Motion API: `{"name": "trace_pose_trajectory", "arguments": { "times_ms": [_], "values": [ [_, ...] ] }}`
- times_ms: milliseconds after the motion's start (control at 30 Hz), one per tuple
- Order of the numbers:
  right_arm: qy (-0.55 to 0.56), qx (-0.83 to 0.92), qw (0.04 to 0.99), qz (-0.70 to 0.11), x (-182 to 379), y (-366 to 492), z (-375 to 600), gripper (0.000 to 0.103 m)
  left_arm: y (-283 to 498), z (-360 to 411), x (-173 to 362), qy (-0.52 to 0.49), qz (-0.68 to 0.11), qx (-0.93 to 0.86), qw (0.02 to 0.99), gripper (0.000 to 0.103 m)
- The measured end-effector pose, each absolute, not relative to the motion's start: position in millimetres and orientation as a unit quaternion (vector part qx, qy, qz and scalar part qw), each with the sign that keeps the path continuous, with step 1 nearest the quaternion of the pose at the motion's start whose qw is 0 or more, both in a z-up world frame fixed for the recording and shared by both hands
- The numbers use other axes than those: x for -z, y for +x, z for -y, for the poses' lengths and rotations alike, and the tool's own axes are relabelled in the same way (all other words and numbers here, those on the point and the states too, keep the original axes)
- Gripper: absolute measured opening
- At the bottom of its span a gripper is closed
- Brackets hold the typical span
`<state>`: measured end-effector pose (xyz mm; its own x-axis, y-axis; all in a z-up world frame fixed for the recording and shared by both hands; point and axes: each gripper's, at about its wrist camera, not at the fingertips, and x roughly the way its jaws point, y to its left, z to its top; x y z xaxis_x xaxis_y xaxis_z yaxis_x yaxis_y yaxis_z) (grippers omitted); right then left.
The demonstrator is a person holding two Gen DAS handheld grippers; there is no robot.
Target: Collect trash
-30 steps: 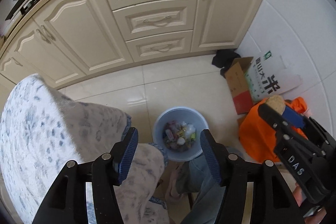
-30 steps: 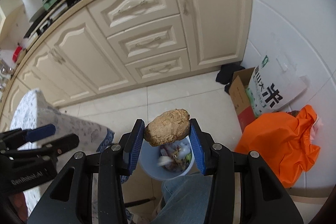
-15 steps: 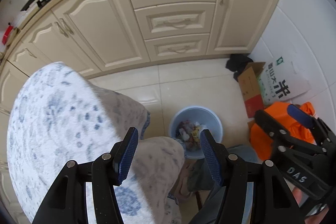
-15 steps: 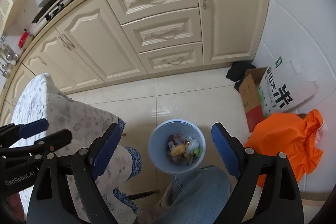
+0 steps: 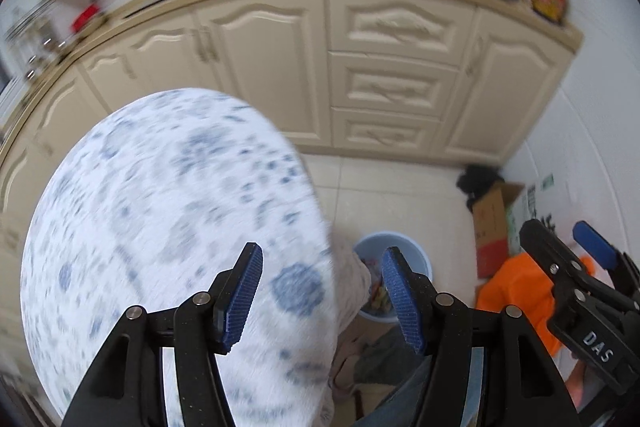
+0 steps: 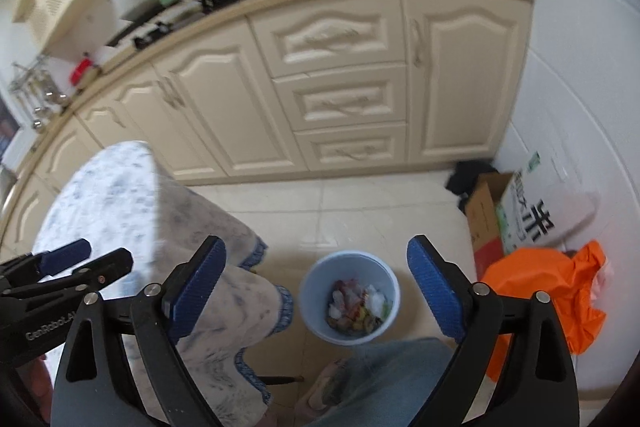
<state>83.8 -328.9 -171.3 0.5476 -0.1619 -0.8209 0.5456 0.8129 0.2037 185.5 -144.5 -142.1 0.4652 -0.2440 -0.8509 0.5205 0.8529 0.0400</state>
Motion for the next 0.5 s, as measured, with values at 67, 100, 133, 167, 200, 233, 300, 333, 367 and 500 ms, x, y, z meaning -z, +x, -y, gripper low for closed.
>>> {"name": "trace_pose_trajectory", "arguments": {
  "times_ms": [67, 100, 133, 167, 200, 233, 300, 333, 367, 500],
  "values": [
    [0.212, 0.200, 0.861, -0.417, 159.8, 82.8, 319.4, 0.098, 172.4, 126.1, 131.7, 0.130, -0.454, 0.205, 0.858, 0.059],
    [0.206, 0.193, 0.867, -0.412, 153.6, 82.0, 313.8, 0.098, 165.0, 116.8, 126.8, 0.120, -0.448, 0.195, 0.864, 0.060],
    [0.200, 0.183, 0.873, -0.406, 147.2, 81.5, 308.4, 0.098, 158.3, 109.7, 122.7, 0.111, -0.445, 0.187, 0.869, 0.065],
    [0.194, 0.176, 0.879, -0.399, 140.2, 80.6, 303.2, 0.098, 150.2, 101.1, 117.9, 0.099, -0.443, 0.180, 0.873, 0.069],
    [0.189, 0.174, 0.883, -0.393, 134.5, 79.5, 298.9, 0.098, 141.2, 93.3, 112.5, 0.085, -0.437, 0.172, 0.879, 0.069],
    [0.183, 0.173, 0.887, -0.387, 129.4, 77.9, 294.7, 0.098, 131.6, 89.2, 107.4, 0.078, -0.430, 0.165, 0.884, 0.069],
    [0.163, 0.158, 0.900, -0.371, 115.7, 74.4, 282.9, 0.098, 113.6, 80.1, 94.0, 0.071, -0.411, 0.145, 0.897, 0.071],
    [0.154, 0.153, 0.904, -0.367, 110.0, 73.1, 277.8, 0.098, 105.6, 75.7, 87.7, 0.068, -0.402, 0.137, 0.903, 0.073],
    [0.142, 0.151, 0.909, -0.361, 102.6, 71.3, 272.1, 0.098, 97.1, 71.8, 82.0, 0.063, -0.393, 0.128, 0.908, 0.074],
    [0.110, 0.157, 0.923, -0.332, 80.3, 61.5, 258.1, 0.098, 59.4, 55.4, 57.5, 0.027, -0.356, 0.101, 0.929, 0.085]
  ]
}}
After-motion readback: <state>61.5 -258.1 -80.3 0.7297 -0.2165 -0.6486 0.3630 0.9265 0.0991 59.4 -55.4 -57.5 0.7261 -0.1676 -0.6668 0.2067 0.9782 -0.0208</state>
